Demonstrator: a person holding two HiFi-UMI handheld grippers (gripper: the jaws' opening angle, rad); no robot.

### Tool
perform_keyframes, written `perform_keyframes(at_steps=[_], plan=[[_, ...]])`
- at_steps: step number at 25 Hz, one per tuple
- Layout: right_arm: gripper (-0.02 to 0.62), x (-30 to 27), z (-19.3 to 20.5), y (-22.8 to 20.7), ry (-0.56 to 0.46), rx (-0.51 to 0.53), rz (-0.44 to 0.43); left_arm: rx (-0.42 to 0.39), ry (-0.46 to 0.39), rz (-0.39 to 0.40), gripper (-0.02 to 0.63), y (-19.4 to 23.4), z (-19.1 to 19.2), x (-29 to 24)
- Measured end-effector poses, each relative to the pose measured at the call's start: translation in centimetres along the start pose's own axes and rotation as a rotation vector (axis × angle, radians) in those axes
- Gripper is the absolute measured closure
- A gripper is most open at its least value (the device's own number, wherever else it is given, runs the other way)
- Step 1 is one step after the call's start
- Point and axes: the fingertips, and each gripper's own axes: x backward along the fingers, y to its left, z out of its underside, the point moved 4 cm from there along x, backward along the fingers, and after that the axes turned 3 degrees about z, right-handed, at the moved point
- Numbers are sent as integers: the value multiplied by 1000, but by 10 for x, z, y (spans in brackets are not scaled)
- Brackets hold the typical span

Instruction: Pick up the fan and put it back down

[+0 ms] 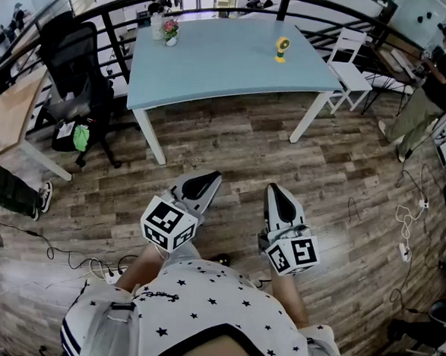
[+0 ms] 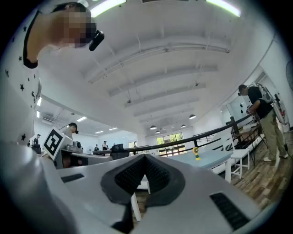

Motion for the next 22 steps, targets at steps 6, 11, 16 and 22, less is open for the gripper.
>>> perform_keyframes(at_steps=[6,11,16,22], plan=[[598,2,2,1,2,-2,-12,1,4,-8,577,-3,2,1],[598,2,-3,8,-11,47,-74,-3,-1,-17,577,-7,-1,-2],[597,4,-5,8,-23,21,-80,-10,1,-18,577,-12,-3,-1],[597,10,-4,5,-28,26,-62,-26,4,3,577,-17,-5,-3]])
